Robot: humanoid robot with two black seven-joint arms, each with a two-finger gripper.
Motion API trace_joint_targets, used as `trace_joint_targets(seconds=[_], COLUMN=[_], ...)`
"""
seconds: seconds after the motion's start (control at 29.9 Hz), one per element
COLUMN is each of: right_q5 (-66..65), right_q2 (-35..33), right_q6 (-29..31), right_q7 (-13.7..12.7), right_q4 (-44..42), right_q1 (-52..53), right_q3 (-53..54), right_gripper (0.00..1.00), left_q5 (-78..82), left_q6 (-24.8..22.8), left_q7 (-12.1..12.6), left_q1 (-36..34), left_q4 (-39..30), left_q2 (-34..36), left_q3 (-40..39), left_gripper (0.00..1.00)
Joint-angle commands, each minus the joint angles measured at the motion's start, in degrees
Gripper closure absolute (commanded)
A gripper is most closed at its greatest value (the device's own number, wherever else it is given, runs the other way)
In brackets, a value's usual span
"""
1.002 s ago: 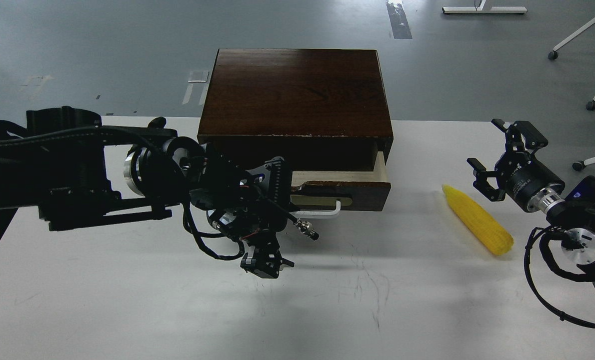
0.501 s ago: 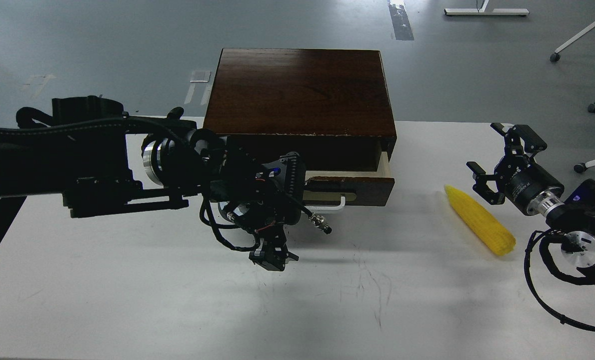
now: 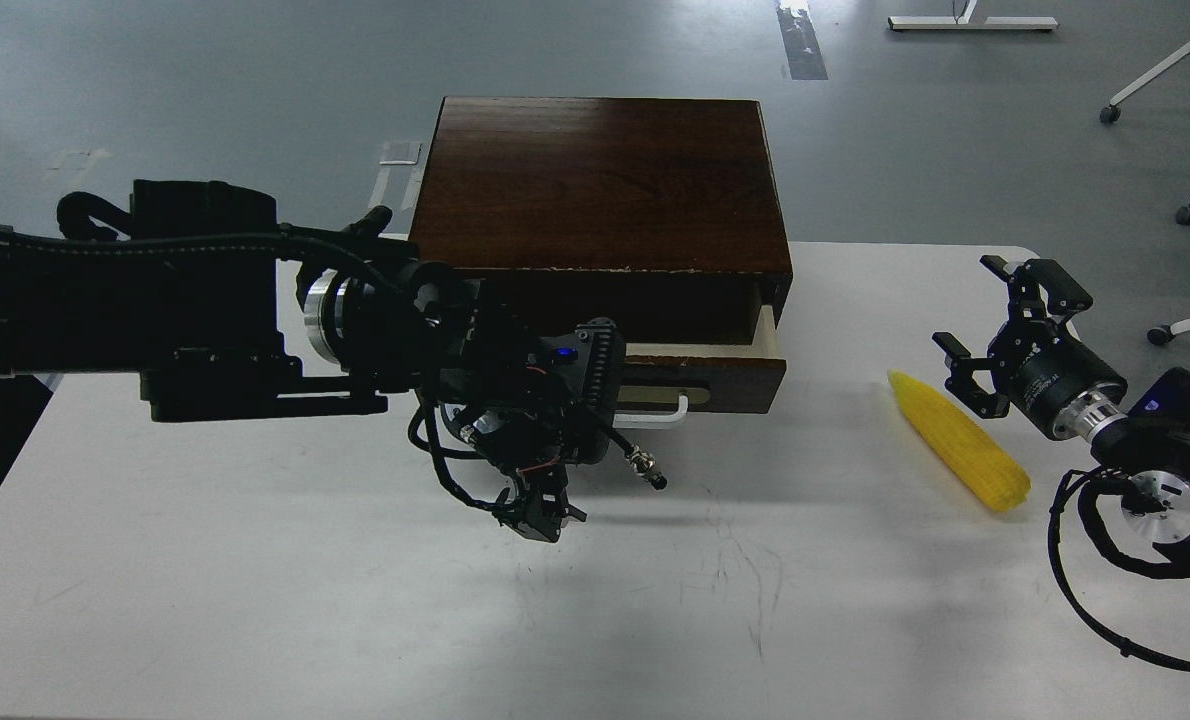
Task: Put corn in drawer with both arms
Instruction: 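Pull the drawer handle toward the robot with the left gripper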
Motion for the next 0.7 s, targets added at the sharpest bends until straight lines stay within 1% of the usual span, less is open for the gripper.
trace_joint_targets(seconds=[0.0,0.13,0.3,0.47,0.67], right_q5=[0.0,0.0,0.0,0.0,0.0], right_q2=[0.0,0.0,0.0,0.0,0.0], right_q6=[0.0,0.0,0.0,0.0,0.0], right_q7=[0.0,0.0,0.0,0.0,0.0], right_q4=[0.0,0.0,0.0,-0.1,-0.1], right_q1=[0.0,0.0,-0.1,-0.5,-0.6], right_q3=[0.0,0.0,0.0,0.2,0.2], right_gripper=[0.0,0.0,0.0,0.0,0.0], left_q5=[0.0,0.0,0.0,0.0,0.0], left_q6=[0.0,0.0,0.0,0.0,0.0], left_q7=[0.1,0.1,0.1,0.1,0.1], left_q1=[-1.1,-2.6,-2.8,-4.3,-5.1], left_q4=[0.0,-0.2,-0.7,-3.0,-4.0], left_q2=[-1.2,-1.9,-1.8,-1.0,-0.8], left_q3=[0.1,2.2,2.2,1.8,-2.1], left_gripper=[0.02,0.02,0.02,0.02,0.02])
